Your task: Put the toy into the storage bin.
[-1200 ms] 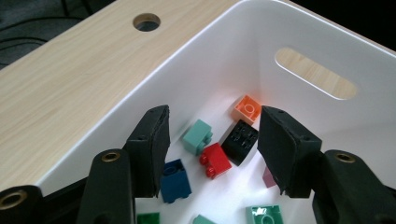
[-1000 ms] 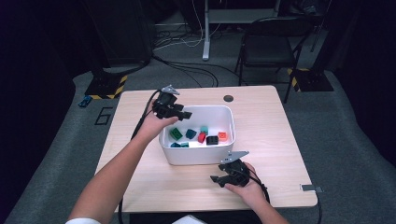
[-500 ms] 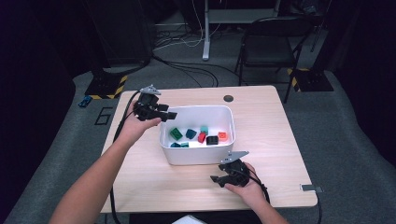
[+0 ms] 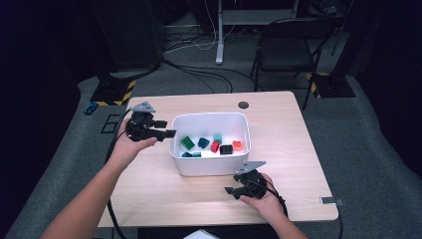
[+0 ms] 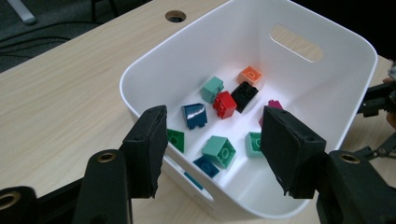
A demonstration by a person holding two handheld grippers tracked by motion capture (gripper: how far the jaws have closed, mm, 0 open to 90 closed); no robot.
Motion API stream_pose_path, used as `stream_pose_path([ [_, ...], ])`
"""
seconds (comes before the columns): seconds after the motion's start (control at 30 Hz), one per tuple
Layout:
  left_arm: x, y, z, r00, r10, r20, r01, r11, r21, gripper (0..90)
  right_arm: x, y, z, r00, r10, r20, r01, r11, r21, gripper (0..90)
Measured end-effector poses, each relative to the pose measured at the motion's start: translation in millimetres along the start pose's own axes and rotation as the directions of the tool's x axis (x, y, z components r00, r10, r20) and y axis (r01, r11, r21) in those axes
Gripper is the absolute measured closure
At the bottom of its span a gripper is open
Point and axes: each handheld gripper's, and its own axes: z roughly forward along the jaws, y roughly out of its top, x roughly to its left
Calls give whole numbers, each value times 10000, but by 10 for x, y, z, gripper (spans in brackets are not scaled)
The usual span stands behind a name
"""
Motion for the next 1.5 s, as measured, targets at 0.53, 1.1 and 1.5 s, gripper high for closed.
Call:
stream_pose_path([
  [0.53,-133,-595,-11,9994,-235,252,236,9997,-37,388,-34,-9,-29,9997,202,137,-202,9998,-7,395],
  [1.1,-65,-1234,172,9979,-586,-283,578,9979,-295,379,-119,-32,-94,9974,320,647,-324,9995,49,394],
  [1.5,73,-1562,365,9928,-1074,-535,1066,9942,-161,367,-214,-70,-107,9918,788,1011,-801,9967,87,395],
])
